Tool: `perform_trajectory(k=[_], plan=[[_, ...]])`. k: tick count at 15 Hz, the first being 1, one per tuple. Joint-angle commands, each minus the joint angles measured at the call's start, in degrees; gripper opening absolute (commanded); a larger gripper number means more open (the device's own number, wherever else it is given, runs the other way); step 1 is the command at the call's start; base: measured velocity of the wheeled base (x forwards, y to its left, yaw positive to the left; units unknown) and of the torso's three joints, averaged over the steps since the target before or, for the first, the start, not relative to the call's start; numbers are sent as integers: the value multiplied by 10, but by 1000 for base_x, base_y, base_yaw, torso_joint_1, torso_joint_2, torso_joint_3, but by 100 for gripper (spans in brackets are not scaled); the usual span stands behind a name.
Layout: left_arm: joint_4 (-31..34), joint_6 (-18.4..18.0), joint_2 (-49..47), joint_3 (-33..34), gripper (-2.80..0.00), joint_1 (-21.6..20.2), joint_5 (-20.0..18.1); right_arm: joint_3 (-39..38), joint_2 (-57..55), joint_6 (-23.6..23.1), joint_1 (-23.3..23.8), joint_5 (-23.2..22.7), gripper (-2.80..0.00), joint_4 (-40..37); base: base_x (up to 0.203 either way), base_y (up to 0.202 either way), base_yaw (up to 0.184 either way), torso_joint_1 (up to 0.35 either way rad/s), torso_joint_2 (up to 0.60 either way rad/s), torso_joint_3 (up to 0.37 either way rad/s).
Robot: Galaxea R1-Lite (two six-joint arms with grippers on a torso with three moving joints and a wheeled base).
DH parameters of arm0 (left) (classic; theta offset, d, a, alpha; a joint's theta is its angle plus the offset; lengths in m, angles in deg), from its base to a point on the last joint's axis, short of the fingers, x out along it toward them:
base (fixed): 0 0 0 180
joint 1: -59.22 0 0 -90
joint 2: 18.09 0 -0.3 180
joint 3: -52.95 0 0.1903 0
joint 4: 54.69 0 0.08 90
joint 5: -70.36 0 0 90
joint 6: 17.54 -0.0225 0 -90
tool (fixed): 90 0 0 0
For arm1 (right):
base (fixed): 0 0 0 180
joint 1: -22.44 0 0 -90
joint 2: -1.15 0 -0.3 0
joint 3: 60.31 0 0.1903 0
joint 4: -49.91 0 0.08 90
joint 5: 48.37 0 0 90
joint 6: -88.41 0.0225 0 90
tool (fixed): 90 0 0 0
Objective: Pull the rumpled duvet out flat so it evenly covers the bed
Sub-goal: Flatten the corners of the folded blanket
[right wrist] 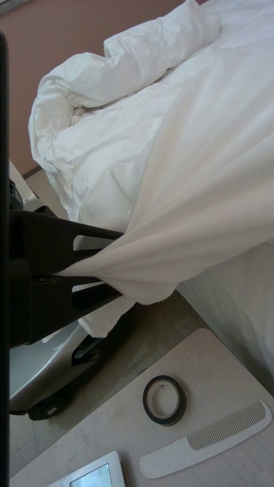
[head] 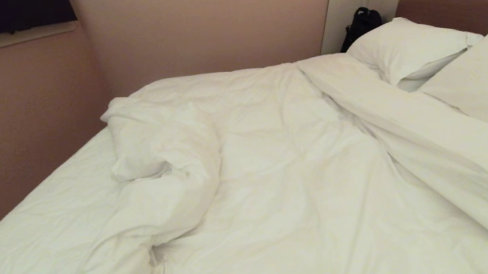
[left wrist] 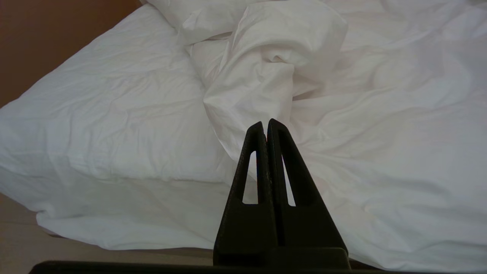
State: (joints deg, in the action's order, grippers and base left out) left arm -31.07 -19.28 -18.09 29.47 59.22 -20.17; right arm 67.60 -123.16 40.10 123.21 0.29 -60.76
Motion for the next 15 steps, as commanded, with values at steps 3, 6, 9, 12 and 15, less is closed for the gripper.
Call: perform_trajectory(k=[3, 6, 9, 12, 15], plan=[[0, 0, 0, 0, -280, 0, 0, -2, -7, -3, 0, -1, -280, -27, 0, 0, 0, 0, 0, 0], [0, 0, 0, 0, -280, 0, 0, -10, -5, -4, -3, 0, 0, -27, 0, 0, 0, 0, 0, 0], [0, 0, 0, 0, -280, 0, 0, -29, 17, -4, -14, 2, 0, -27, 0, 0, 0, 0, 0, 0], [0, 0, 0, 0, -280, 0, 0, -75, 54, -4, -35, 6, 0, -27, 0, 0, 0, 0, 0, 0], [0, 0, 0, 0, -280, 0, 0, -147, 101, -7, -95, 24, 0, -27, 0, 0, 0, 0, 0, 0]])
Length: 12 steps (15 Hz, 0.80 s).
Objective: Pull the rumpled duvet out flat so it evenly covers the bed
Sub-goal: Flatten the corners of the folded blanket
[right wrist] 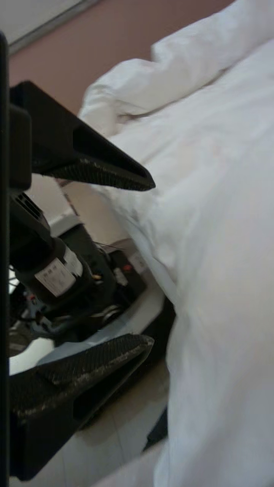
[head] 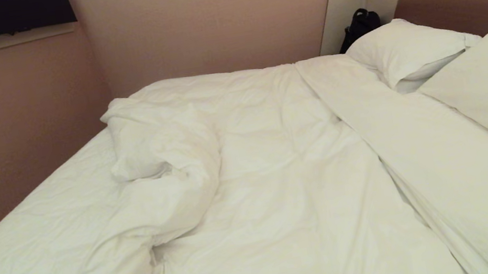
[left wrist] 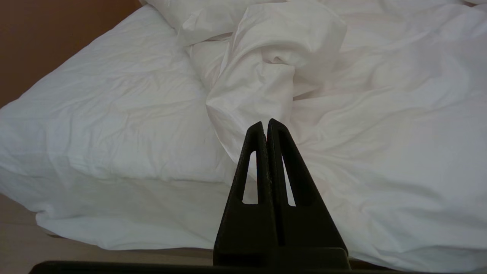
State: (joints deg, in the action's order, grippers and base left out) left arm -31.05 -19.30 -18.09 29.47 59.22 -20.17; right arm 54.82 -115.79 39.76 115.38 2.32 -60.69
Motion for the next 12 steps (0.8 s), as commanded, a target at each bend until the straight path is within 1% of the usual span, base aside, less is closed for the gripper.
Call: perform_trajectory(k=[1, 4, 5, 6, 7, 8, 10, 12], plan=[[0, 0, 0, 0, -280, 0, 0, -38, 37, -4, -44, 8, 0, -27, 0, 0, 0, 0, 0, 0], [0, 0, 0, -1, -280, 0, 0, -64, 49, -1, -125, 7, 0, -27, 0, 0, 0, 0, 0, 0], [0, 0, 0, 0, -280, 0, 0, -63, 49, 7, -151, -1, 0, -27, 0, 0, 0, 0, 0, 0], [0, 0, 0, -1, -280, 0, 0, -57, 50, 27, -176, -10, 0, -27, 0, 0, 0, 0, 0, 0], [0, 0, 0, -1, -280, 0, 0, -44, 49, 61, -204, -20, 0, -27, 0, 0, 0, 0, 0, 0], [0, 0, 0, 0, -280, 0, 0, -30, 50, 107, -227, -27, 0, -27, 0, 0, 0, 0, 0, 0], [0, 0, 0, 0, -280, 0, 0, -7, 67, 188, -260, -38, 0, -27, 0, 0, 0, 0, 0, 0], [0, 0, 0, 0, -280, 0, 0, 4, 113, 216, -276, -53, 0, -27, 0, 0, 0, 0, 0, 0]])
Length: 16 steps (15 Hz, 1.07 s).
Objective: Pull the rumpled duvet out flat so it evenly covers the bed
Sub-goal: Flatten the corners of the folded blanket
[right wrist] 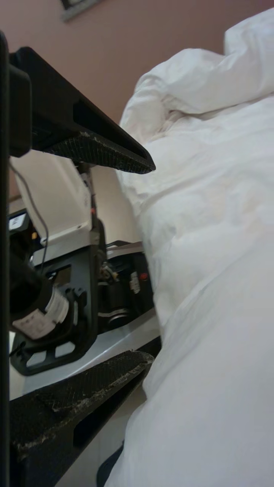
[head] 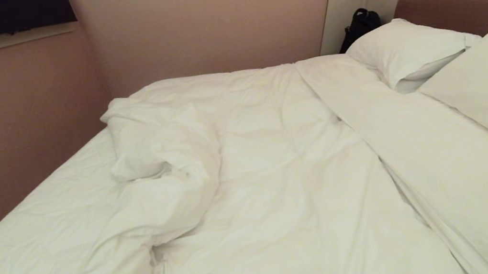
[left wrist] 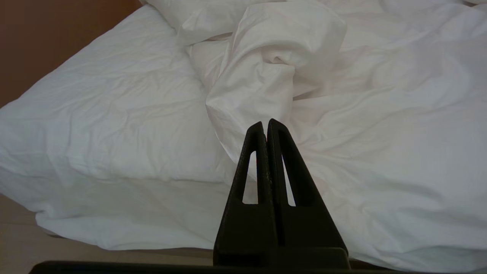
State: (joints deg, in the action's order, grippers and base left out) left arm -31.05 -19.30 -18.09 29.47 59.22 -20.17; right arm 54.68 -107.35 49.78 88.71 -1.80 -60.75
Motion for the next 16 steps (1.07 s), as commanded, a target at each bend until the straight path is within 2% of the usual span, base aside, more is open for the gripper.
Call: perform_trajectory(k=[1, 2, 5, 7, 9, 10, 12, 15, 16], plan=[[0, 0, 0, 0, -280, 0, 0, 14, 59, 128, -21, -16, 0, -27, 0, 0, 0, 0, 0, 0], [0, 0, 0, 0, -280, 0, 0, 22, 95, 146, -40, -19, -280, -27, 0, 0, 0, 0, 0, 0], [0, 0, 0, 0, -280, 0, 0, 69, 182, 222, -144, -33, -280, -27, 0, 0, 0, 0, 0, 0], [0, 0, 0, 0, -280, 0, 0, 112, 199, 287, -212, -38, -280, -27, 0, 0, 0, 0, 0, 0], [0, 0, 0, 0, -280, 0, 0, 141, 210, 353, -262, -43, -280, -27, 0, 0, 0, 0, 0, 0], [0, 0, 0, 0, -280, 0, 0, 144, 216, 371, -280, -40, -280, -27, 0, 0, 0, 0, 0, 0], [0, 0, 0, 0, -280, 0, 0, 145, 227, 401, -321, -6, -280, -27, 0, 0, 0, 0, 0, 0], [0, 0, 0, 0, -280, 0, 0, 145, 243, 496, -391, 53, -280, -27, 0, 0, 0, 0, 0, 0], [0, 0, 0, 0, -280, 0, 0, 145, 248, 538, -429, 83, -280, -27, 0, 0, 0, 0, 0, 0]])
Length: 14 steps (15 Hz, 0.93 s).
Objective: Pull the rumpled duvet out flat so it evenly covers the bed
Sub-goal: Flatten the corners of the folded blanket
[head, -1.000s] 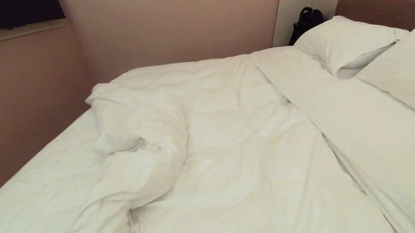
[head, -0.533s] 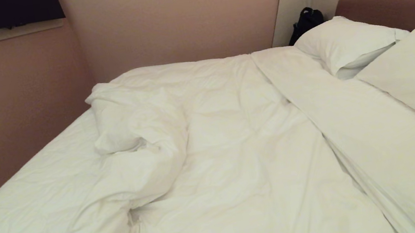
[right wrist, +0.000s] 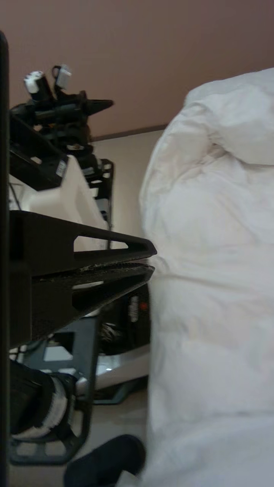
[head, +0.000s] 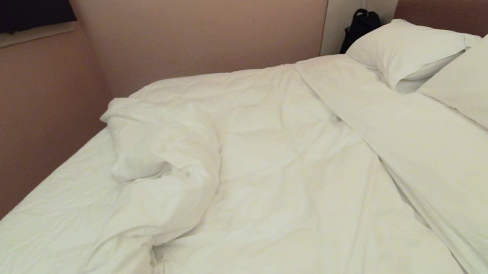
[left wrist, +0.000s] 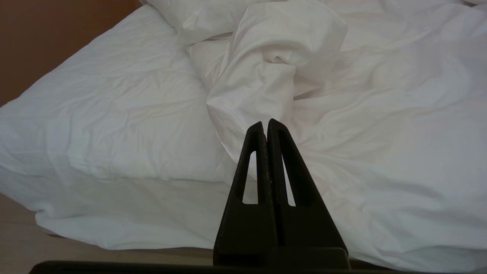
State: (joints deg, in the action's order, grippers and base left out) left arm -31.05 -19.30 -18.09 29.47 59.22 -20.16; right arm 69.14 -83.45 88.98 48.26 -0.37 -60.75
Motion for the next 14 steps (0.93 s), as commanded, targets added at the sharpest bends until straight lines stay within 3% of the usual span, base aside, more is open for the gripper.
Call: perform_trajectory(k=[1, 4, 6, 8, 10, 14], plan=[[0, 0, 0, 0, -280, 0, 0, 0, 12, 194, -70, 104, -280, -27, 0, 0, 0, 0, 0, 0], [0, 0, 0, 0, -280, 0, 0, -1, 6, 332, -247, 259, -280, 8, 0, 0, 0, 0, 0, 0], [0, 0, 0, 0, -280, 0, 0, -8, -22, 405, -376, 427, -280, 26, 0, 0, 0, 0, 0, 0], [0, 0, 0, 0, -280, 0, 0, -50, -65, 451, -461, 630, -280, 37, 0, 0, 0, 0, 0, 0], [0, 0, 0, 0, -280, 0, 0, -121, -98, 469, -501, 737, -280, 53, 0, 0, 0, 0, 0, 0], [0, 0, 0, 0, -280, 0, 0, -201, -163, 474, -528, 865, -280, 85, 0, 0, 0, 0, 0, 0]])
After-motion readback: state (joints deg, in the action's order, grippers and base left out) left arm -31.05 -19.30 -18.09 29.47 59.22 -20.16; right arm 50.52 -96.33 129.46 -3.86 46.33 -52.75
